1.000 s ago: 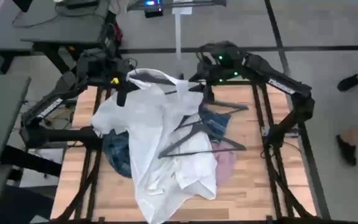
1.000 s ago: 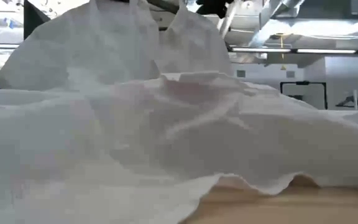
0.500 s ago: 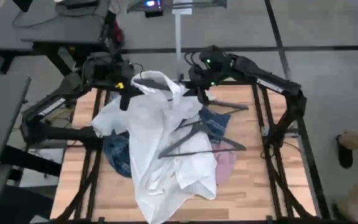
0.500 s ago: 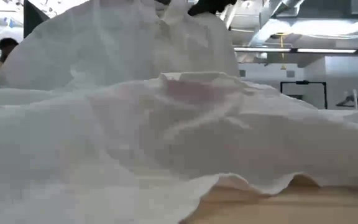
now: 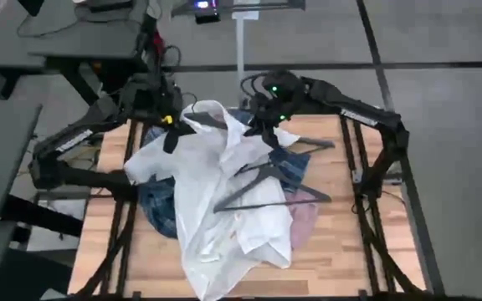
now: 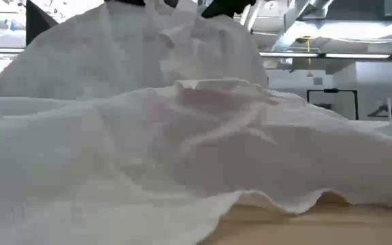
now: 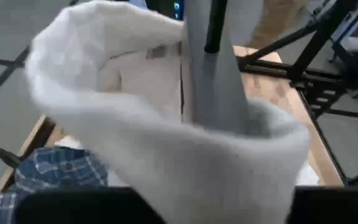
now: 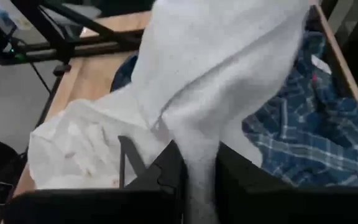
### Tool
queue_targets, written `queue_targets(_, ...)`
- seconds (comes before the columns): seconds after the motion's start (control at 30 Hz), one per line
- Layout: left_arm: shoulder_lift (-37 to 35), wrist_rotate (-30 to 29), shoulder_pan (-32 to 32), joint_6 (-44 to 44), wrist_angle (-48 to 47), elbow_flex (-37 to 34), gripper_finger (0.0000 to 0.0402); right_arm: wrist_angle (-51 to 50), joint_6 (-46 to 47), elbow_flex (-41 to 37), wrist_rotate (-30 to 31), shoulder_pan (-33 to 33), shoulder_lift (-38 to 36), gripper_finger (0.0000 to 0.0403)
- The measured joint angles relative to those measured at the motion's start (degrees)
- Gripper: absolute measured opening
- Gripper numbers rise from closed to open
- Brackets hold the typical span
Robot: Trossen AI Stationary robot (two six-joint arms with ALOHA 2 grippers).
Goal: Hang clothes
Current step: Hang the white polo shirt on the hanger rack
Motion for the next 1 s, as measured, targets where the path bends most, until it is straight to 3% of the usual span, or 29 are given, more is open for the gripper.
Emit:
queue_targets(0.63, 0.6, 0.0, -0.6, 0.6, 0.6, -0.2, 0.0018, -3.7, 2.9, -3.2, -0.1, 0.4, 0.1, 0.0190)
queue_targets(0.8, 0.5, 0.3, -0.8, 0.6, 0.8, -0.2, 0.0018, -1.1, 2.7, -5.2, 0.0, 1.5, 0.1, 0.0191)
queue_targets(1.0, 1.7, 0.3, -2.8, -0.1, 0.7, -0.2, 0.0018, 4.2, 4.4, -5.5, -0.2, 3.2, 2.6, 0.0132)
